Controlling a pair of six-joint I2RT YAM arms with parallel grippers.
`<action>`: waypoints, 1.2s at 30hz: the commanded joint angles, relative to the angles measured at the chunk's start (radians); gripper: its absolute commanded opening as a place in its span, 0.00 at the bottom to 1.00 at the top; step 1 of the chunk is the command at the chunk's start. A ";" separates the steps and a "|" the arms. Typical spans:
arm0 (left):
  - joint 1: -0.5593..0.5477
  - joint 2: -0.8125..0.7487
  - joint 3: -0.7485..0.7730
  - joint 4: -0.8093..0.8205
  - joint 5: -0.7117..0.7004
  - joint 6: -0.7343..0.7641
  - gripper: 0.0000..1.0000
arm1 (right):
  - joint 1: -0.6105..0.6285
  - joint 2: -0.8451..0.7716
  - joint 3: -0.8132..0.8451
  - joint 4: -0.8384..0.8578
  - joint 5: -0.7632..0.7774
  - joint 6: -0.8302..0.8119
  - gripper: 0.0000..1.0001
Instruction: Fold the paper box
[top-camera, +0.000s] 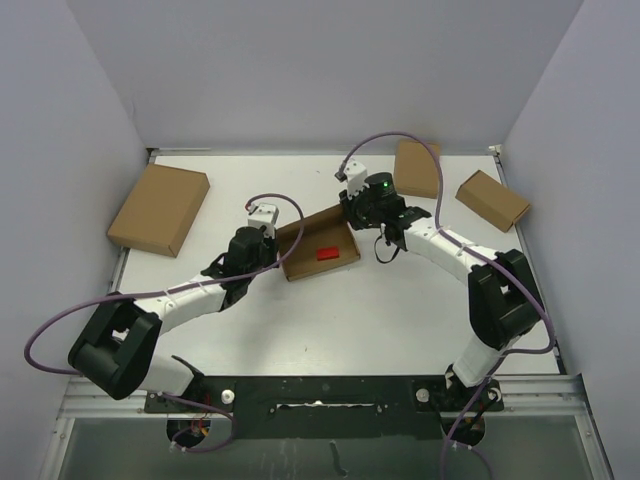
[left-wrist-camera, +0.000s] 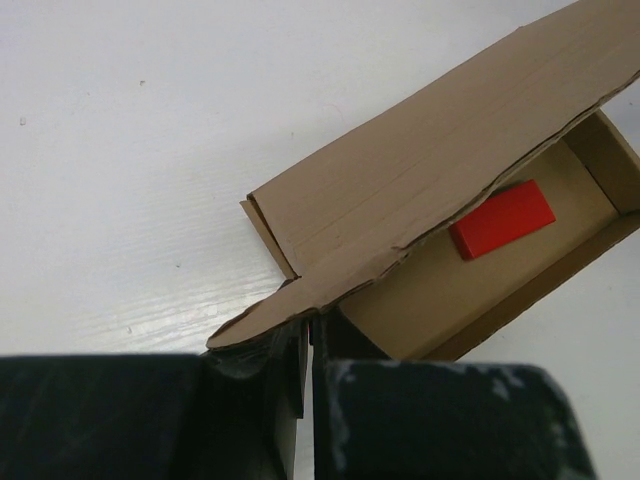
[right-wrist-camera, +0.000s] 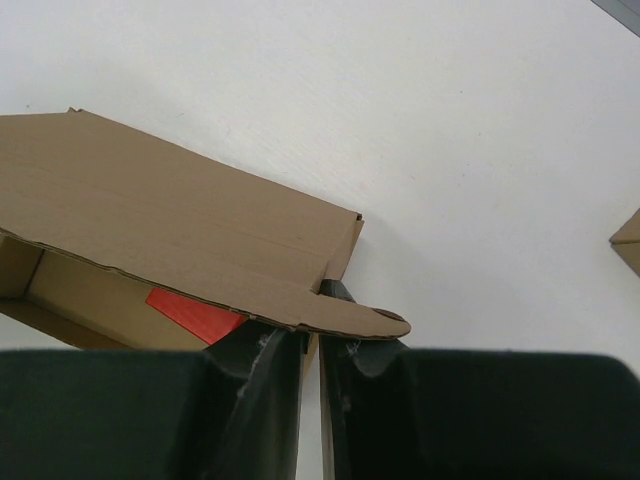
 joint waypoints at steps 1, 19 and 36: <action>-0.024 -0.026 0.051 -0.022 0.165 -0.008 0.00 | 0.043 0.010 0.026 0.002 -0.142 0.021 0.10; -0.008 -0.012 0.088 -0.053 0.185 -0.034 0.00 | 0.045 0.048 0.089 -0.060 -0.160 0.051 0.11; 0.042 -0.008 0.185 -0.162 0.278 -0.054 0.00 | 0.044 0.091 0.177 -0.155 -0.157 0.057 0.12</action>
